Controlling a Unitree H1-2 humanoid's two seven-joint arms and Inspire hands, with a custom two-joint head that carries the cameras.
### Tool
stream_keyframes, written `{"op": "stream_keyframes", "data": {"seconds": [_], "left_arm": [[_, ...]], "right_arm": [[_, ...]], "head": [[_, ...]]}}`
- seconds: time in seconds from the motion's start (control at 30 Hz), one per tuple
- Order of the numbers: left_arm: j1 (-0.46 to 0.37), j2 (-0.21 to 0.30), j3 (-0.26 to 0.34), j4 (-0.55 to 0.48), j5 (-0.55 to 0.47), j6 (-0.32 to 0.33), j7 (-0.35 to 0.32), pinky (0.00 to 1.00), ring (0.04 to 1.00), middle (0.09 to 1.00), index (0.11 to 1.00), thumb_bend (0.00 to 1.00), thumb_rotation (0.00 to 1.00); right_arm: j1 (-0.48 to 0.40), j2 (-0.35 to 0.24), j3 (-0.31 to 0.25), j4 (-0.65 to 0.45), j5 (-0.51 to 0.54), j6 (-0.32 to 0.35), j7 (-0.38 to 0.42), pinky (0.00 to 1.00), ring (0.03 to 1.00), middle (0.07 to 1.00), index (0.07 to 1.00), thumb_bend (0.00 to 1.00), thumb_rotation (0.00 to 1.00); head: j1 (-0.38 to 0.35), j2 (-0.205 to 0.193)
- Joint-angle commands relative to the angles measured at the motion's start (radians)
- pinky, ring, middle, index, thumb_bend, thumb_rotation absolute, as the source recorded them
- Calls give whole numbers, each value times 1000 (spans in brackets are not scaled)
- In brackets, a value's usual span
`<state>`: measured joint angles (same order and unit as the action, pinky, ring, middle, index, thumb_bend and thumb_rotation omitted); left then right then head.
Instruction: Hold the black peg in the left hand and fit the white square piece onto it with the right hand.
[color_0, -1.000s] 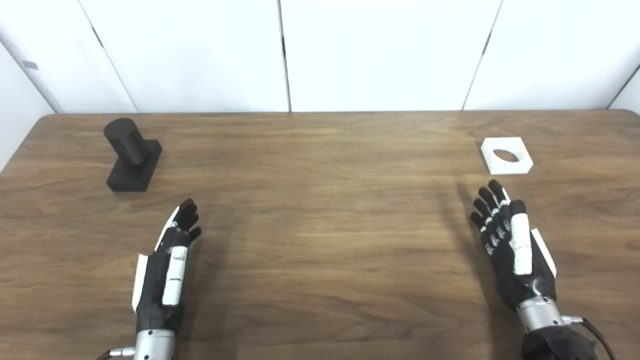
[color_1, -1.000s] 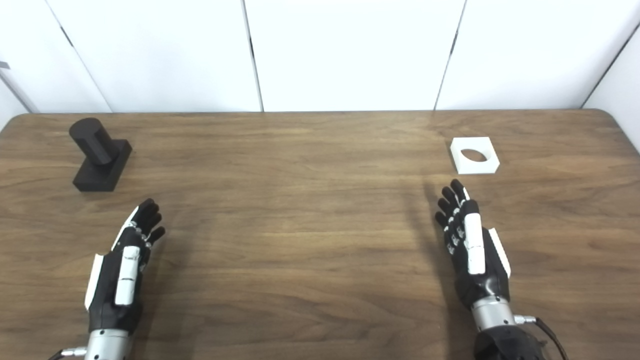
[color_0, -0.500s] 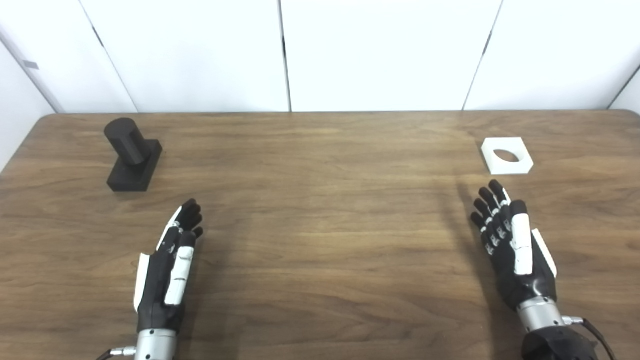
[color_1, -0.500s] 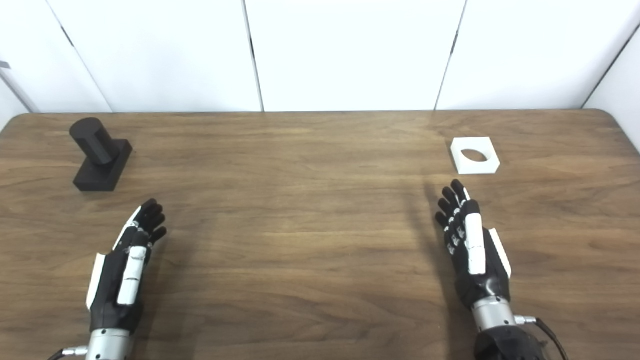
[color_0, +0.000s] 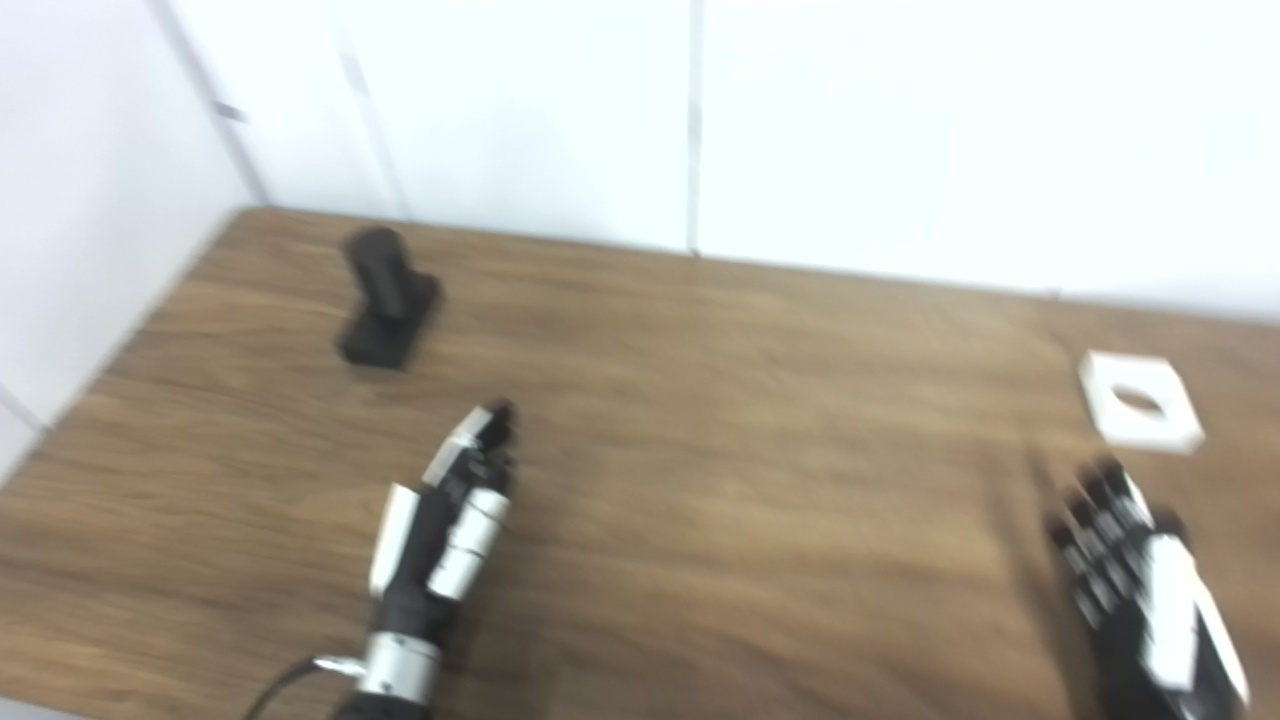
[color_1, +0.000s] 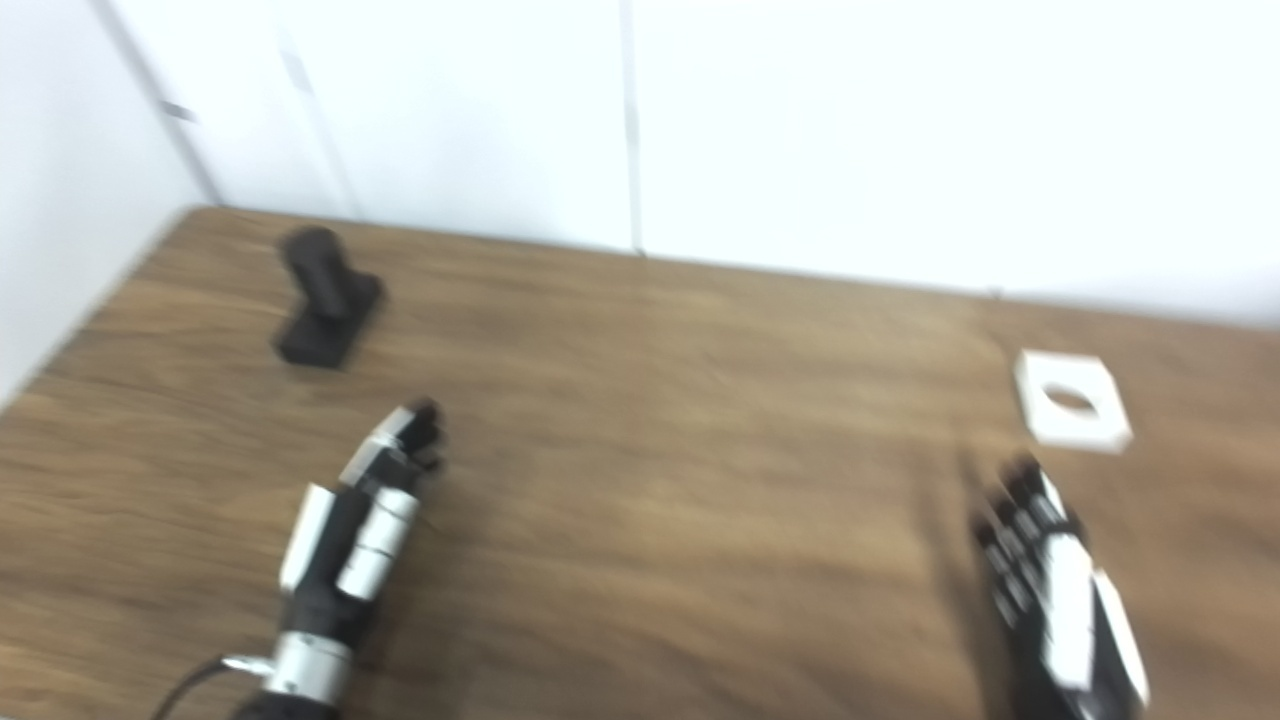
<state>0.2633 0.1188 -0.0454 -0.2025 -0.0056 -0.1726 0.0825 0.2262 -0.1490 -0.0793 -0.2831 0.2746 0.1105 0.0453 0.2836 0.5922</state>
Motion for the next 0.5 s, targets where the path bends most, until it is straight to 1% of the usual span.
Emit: {"op": "stream_keyframes", "data": {"seconds": [0.0, 0.03, 0.07, 0.1, 0.17, 0.2, 0.23, 0.3, 0.4, 0.47], "left_arm": [[20, -97, -24, 42, 18, -23, 17, 885, 919, 925, 899, 657, 792], [21, -98, -30, 44, 24, -19, 20, 892, 924, 928, 902, 652, 795], [21, -99, -34, 44, 28, -16, 22, 899, 930, 931, 906, 653, 802], [21, -99, -40, 45, 40, -10, 26, 901, 932, 932, 907, 653, 805], [18, -101, -51, 52, 49, -14, 30, 915, 946, 943, 918, 635, 831], [17, -103, -54, 55, 47, -13, 31, 919, 949, 945, 921, 630, 832], [16, -105, -57, 60, 44, -15, 33, 924, 953, 946, 920, 632, 827], [15, -108, -62, 65, 41, -14, 36, 935, 959, 950, 921, 639, 813], [14, -110, -68, 70, 51, -14, 43, 937, 962, 952, 922, 661, 809], [12, -111, -71, 74, 55, -21, 49, 935, 963, 952, 923, 654, 800]], "right_arm": [[12, -2, -16, 9, 12, 6, 10, 1000, 1000, 1000, 1000, 447, 1000], [11, -3, -20, 13, 15, 8, 12, 1000, 1000, 1000, 1000, 454, 1000], [10, -4, -22, 15, 17, 10, 13, 1000, 1000, 1000, 1000, 467, 1000], [9, -5, -25, 20, 21, 10, 15, 1000, 1000, 1000, 1000, 472, 1000], [6, -10, -30, 35, 30, -1, 28, 1000, 1000, 1000, 1000, 517, 1000], [4, -10, -34, 39, 29, -1, 30, 1000, 1000, 1000, 1000, 530, 1000], [3, -10, -36, 44, 27, -1, 32, 1000, 1000, 1000, 1000, 568, 1000], [0, -12, -38, 51, 19, -11, 39, 1000, 997, 1000, 1000, 634, 1000], [-3, -13, -39, 56, 6, -24, 46, 1000, 984, 996, 997, 670, 1000], [-4, -13, -39, 57, 3, -25, 48, 1000, 984, 991, 990, 699, 1000]], "head": [[24, -14], [44, -26], [44, -26], [67, -41], [84, -54], [89, -58], [96, -66], [104, -74], [106, -82], [104, -84]]}}
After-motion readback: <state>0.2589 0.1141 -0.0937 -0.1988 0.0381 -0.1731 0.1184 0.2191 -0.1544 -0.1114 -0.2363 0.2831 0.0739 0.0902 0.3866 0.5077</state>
